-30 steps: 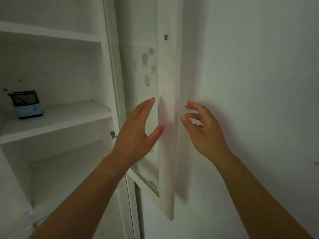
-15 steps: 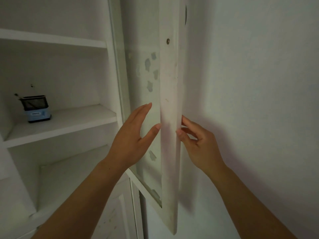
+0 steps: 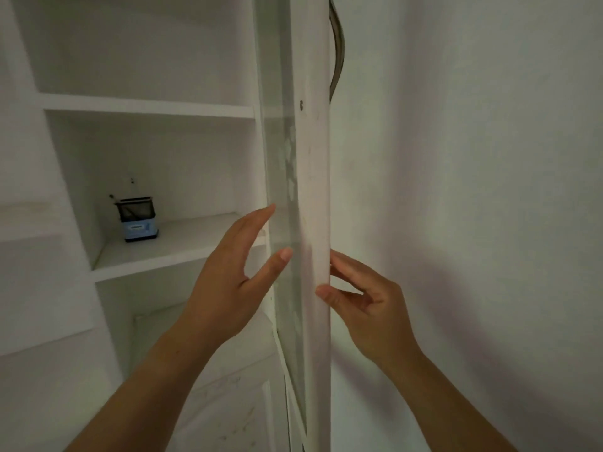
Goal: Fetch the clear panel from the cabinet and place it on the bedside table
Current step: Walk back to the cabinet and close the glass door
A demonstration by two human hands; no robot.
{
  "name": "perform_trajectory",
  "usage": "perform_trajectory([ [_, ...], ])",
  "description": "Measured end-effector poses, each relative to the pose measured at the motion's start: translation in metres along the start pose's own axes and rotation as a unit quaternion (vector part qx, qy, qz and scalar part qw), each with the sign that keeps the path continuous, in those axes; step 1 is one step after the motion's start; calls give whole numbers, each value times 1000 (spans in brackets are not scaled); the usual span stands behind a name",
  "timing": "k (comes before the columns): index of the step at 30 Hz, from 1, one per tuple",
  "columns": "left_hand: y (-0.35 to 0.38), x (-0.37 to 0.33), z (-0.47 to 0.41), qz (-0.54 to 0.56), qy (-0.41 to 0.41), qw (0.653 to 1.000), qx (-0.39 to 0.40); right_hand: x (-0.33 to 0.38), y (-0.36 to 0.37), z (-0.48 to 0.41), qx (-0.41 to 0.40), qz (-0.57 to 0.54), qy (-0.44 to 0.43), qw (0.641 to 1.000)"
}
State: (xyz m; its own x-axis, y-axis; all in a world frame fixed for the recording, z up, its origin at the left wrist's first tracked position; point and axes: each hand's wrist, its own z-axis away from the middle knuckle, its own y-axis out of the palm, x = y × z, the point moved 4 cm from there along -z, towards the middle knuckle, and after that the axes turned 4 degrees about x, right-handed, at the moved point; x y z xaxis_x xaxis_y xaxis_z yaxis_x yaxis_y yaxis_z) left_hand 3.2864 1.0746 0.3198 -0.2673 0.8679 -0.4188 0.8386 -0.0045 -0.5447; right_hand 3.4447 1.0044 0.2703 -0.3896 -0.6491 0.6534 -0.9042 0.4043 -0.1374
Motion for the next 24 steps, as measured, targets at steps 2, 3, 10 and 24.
perform_trajectory([
  [2, -11, 1, 2, -17, -11, 1000, -8, 1, 11, 0, 10, 0, -12, 1000],
  [3, -16, 2, 4, -20, -15, 1000, -12, 2, 17, -1, 15, 3, -17, 1000],
  [10, -56, 9, 13, -32, -35, 998, -42, 4, 49, -20, 101, 9, -13, 995],
  [24, -125, 38, 30, -178, -46, 979, -90, -5, 159, -49, 229, 137, -93, 959],
])
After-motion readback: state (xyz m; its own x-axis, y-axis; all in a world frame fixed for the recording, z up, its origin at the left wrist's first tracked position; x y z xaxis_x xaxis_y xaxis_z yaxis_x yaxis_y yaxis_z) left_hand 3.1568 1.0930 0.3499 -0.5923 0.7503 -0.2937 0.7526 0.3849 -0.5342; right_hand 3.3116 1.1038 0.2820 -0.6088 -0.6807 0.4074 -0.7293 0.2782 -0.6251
